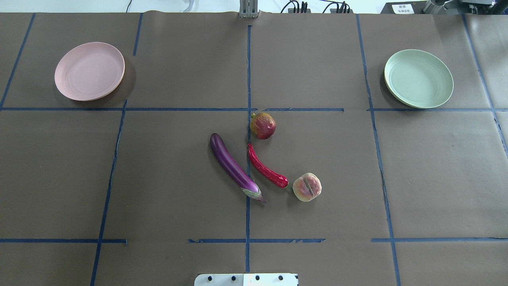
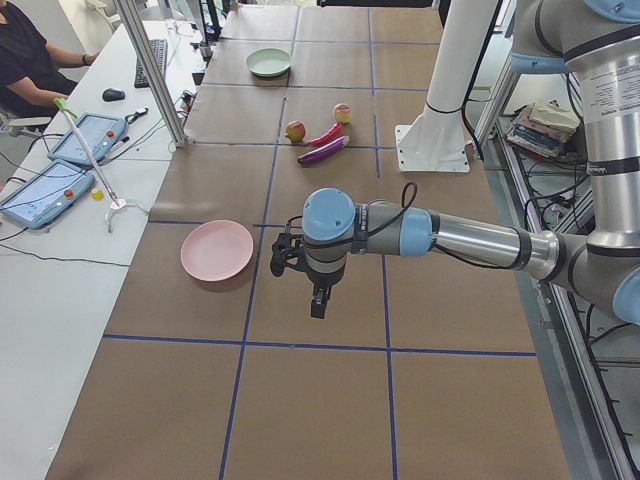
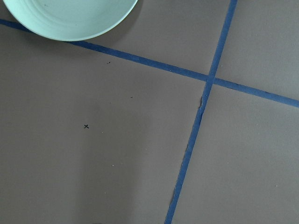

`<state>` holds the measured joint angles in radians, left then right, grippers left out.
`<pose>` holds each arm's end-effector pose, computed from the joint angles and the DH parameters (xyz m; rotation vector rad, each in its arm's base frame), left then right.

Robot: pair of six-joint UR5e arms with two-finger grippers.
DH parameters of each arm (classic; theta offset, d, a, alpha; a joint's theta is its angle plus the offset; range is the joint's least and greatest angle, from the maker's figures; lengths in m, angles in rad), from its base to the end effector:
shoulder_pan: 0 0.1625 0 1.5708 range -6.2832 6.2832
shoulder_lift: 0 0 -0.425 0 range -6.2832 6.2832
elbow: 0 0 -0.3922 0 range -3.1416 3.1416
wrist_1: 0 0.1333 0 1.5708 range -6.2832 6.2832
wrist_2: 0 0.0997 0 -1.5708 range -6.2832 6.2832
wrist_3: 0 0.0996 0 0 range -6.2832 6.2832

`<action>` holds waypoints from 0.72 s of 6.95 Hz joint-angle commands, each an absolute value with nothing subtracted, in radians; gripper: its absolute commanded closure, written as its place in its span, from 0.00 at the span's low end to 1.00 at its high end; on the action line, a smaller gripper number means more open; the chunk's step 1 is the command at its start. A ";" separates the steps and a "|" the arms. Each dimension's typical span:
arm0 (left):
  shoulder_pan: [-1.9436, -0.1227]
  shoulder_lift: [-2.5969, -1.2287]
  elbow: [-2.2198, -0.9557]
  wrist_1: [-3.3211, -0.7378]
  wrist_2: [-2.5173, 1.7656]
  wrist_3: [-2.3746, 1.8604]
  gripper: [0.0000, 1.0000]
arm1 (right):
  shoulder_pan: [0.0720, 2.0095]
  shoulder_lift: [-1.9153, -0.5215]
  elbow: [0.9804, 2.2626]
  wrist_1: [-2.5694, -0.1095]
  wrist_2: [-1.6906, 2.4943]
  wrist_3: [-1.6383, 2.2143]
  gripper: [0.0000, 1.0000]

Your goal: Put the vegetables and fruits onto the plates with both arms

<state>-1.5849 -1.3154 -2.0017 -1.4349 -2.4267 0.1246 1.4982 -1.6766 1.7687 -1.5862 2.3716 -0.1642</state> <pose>-0.0635 -0.3802 0.5665 0.0964 0.8517 0.1206 0.0290 -0.4537 0.6105 0.1094 -0.7985 -0.2546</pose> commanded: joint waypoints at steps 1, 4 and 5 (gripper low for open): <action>-1.585 -1.312 -2.002 -1.436 -2.427 0.124 0.00 | 1.490 -1.677 1.769 -1.586 2.387 -0.163 0.00; -1.583 -1.312 -2.000 -1.437 -2.427 0.124 0.00 | 1.375 -1.675 1.798 -1.477 2.390 0.052 0.00; -1.583 -1.312 -2.003 -1.437 -2.428 0.124 0.00 | 1.273 -1.675 1.824 -1.322 2.390 0.318 0.00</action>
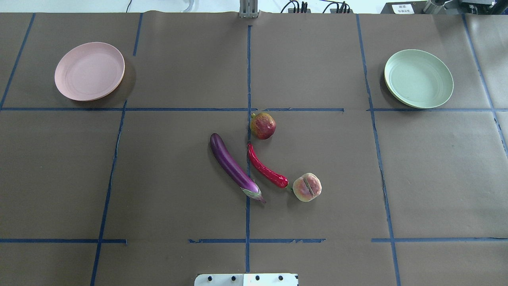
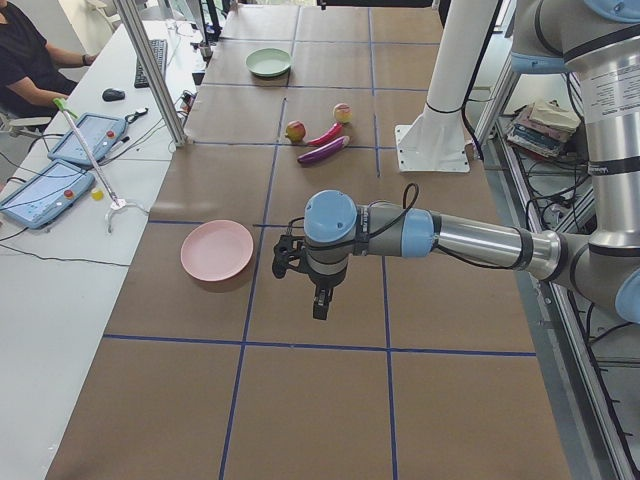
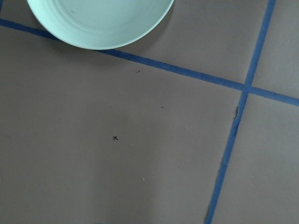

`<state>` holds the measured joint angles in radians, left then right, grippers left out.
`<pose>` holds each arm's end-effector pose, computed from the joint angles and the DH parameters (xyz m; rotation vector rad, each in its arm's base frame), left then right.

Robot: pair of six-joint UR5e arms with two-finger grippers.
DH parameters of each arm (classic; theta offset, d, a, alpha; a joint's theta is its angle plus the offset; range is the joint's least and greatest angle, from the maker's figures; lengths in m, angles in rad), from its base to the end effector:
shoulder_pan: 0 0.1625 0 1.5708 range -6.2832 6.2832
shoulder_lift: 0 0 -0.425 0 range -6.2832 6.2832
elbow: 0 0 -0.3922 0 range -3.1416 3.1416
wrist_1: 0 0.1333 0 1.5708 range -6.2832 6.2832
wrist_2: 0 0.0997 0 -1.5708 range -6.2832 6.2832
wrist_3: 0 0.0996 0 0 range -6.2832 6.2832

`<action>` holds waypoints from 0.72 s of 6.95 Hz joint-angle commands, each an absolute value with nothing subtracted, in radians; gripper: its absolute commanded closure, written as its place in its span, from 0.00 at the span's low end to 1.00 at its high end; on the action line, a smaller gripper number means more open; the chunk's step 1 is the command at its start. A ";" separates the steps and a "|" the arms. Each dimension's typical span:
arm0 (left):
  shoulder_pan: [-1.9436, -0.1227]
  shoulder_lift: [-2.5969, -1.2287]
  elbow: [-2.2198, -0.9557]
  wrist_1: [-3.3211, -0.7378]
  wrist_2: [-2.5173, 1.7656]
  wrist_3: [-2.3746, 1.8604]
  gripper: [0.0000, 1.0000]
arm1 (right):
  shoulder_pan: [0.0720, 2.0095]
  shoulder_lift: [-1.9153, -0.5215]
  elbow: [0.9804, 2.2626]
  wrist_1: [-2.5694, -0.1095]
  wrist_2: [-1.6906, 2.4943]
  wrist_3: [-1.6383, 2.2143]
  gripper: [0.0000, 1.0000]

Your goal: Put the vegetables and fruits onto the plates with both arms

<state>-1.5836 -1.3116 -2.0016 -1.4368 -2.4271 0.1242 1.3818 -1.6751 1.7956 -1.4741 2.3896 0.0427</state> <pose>-0.0629 -0.3788 0.5678 0.0939 0.8523 0.1206 -0.0264 -0.4604 0.5830 0.1095 -0.8353 -0.2265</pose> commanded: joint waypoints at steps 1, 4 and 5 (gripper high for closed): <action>-1.583 -1.312 -2.003 -1.439 -2.428 0.126 0.00 | 1.184 -1.672 1.830 -1.157 2.390 0.559 0.00; -1.580 -1.313 -2.048 -1.437 -2.428 0.121 0.00 | 0.898 -1.576 1.914 -1.049 2.329 1.111 0.00; -1.572 -1.312 -2.045 -1.437 -2.427 0.121 0.00 | 0.773 -1.542 1.960 -1.051 2.257 1.273 0.00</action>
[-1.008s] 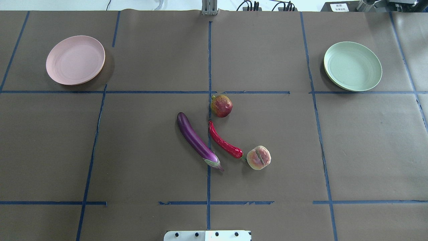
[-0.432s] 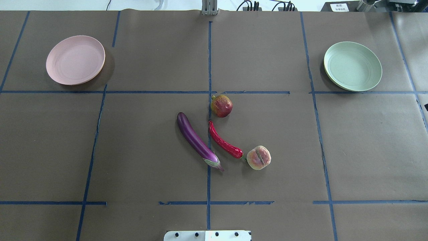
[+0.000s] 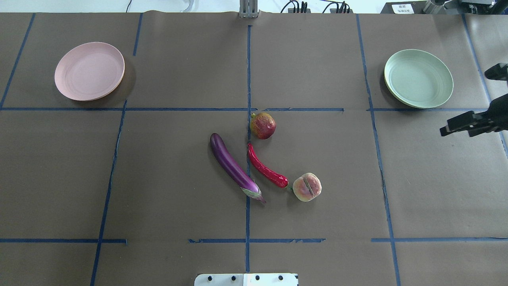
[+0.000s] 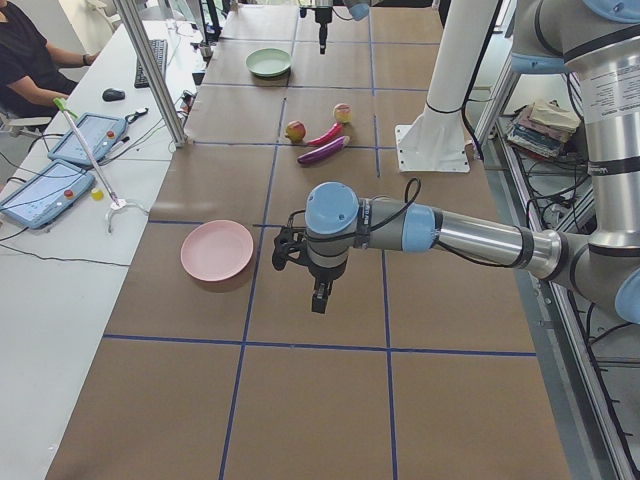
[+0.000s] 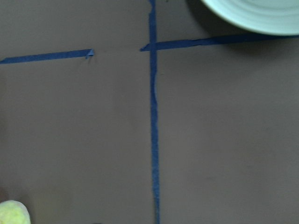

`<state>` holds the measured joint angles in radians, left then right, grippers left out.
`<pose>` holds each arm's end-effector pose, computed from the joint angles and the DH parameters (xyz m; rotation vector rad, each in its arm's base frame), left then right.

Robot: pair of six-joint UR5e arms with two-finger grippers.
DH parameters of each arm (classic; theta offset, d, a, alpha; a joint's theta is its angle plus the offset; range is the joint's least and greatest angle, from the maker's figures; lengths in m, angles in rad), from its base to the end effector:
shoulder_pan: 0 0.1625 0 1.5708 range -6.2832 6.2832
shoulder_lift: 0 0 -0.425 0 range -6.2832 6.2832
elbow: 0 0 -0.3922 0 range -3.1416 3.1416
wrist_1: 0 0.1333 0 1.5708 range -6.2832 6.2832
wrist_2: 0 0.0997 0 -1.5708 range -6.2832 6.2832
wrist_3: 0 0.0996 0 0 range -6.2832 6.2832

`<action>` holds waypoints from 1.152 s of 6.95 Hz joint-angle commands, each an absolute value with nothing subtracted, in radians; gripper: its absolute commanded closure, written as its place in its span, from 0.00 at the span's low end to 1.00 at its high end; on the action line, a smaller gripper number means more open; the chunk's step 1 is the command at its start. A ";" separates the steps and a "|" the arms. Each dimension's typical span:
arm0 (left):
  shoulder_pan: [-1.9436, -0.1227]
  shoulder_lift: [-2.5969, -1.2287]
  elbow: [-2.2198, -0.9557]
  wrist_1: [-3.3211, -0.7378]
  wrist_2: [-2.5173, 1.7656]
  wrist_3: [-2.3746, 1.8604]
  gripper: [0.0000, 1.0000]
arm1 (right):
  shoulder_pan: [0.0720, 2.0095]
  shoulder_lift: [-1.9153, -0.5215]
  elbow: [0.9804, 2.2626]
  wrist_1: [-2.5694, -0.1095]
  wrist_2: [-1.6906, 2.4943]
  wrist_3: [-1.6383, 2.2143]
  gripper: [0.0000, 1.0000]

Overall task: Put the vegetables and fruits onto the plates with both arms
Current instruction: 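Reach the right gripper down to the pinkish pomegranate and grasp it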

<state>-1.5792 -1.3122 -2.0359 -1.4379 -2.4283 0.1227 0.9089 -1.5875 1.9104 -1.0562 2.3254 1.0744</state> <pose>-0.0612 -0.3789 0.5506 0.1251 0.8514 0.1387 -0.2470 -0.4230 0.4375 -0.0264 -1.0612 0.0573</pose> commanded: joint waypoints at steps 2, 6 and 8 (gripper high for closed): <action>-1.550 -1.312 -2.042 -1.431 -2.428 0.120 0.00 | 0.497 -1.383 1.983 -1.153 1.983 1.551 0.00; -1.546 -1.310 -2.028 -1.428 -2.428 0.120 0.00 | 0.354 -1.042 1.933 -1.747 1.691 1.545 0.06; -1.543 -1.310 -2.028 -1.430 -2.428 0.120 0.00 | 0.348 -1.043 1.907 -1.834 1.625 1.484 0.04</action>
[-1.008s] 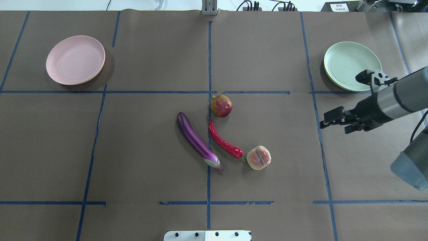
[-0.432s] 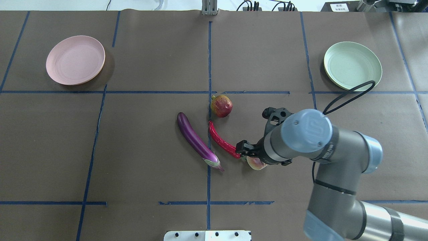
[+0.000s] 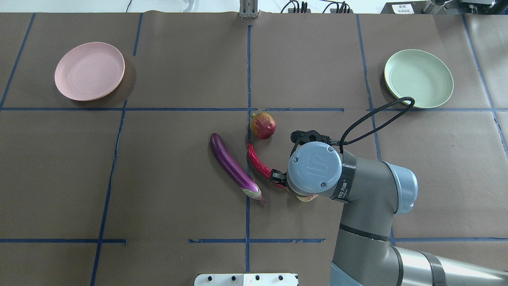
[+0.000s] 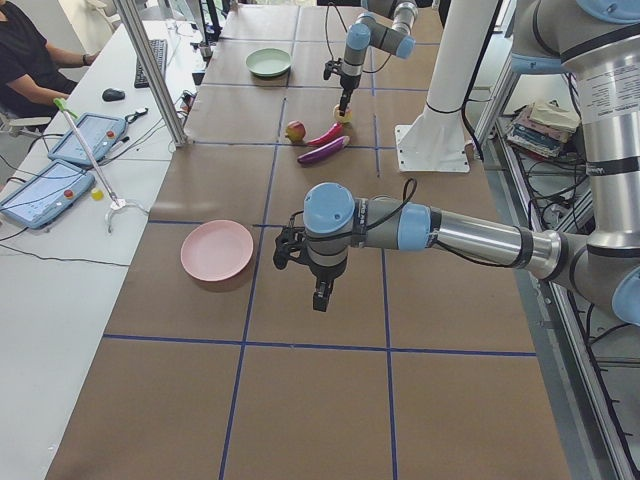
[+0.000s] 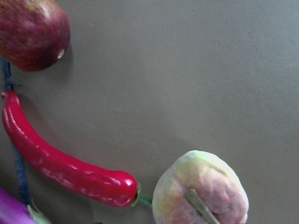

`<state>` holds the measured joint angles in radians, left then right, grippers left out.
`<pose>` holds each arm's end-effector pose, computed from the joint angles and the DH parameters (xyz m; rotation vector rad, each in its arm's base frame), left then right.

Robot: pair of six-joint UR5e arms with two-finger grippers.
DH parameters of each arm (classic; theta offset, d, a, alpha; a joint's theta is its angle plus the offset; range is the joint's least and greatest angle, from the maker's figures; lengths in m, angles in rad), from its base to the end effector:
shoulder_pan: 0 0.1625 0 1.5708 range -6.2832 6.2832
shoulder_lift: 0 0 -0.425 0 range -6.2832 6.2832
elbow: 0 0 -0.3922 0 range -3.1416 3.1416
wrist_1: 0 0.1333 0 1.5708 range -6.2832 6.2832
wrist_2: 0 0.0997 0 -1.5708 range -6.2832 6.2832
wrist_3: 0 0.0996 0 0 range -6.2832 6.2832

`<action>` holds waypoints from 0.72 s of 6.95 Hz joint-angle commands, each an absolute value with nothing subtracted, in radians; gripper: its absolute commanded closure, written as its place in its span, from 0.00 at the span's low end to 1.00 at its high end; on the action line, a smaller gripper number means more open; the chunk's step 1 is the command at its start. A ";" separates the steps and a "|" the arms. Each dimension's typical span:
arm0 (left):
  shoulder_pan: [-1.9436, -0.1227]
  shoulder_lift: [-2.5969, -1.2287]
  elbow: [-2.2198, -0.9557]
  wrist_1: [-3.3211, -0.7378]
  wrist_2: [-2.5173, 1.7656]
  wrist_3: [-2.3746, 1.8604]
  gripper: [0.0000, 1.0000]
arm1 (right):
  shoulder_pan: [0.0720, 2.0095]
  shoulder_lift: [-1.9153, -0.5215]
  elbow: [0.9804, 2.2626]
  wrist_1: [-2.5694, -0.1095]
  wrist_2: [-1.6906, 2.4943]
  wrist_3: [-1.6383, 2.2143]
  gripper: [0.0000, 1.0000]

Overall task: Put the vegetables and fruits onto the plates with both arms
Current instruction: 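Reach the right gripper down to the pinkish pomegranate and grasp it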

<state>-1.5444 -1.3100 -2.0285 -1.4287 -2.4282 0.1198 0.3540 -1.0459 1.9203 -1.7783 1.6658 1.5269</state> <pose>-0.0480 -0.3796 0.5560 0.0915 0.8548 0.1606 -0.5238 -0.3256 0.2456 0.0422 -0.6734 0.2666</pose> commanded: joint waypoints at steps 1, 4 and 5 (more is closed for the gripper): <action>-1.543 -1.310 -2.029 -1.430 -2.428 0.120 0.00 | 0.336 -1.049 1.904 -1.836 1.612 1.471 0.04; -1.543 -1.310 -2.032 -1.433 -2.428 0.120 0.00 | 0.328 -1.035 1.850 -1.825 1.609 1.468 0.05; -1.543 -1.310 -2.031 -1.434 -2.428 0.120 0.00 | 0.330 -1.049 1.850 -1.827 1.606 1.468 0.08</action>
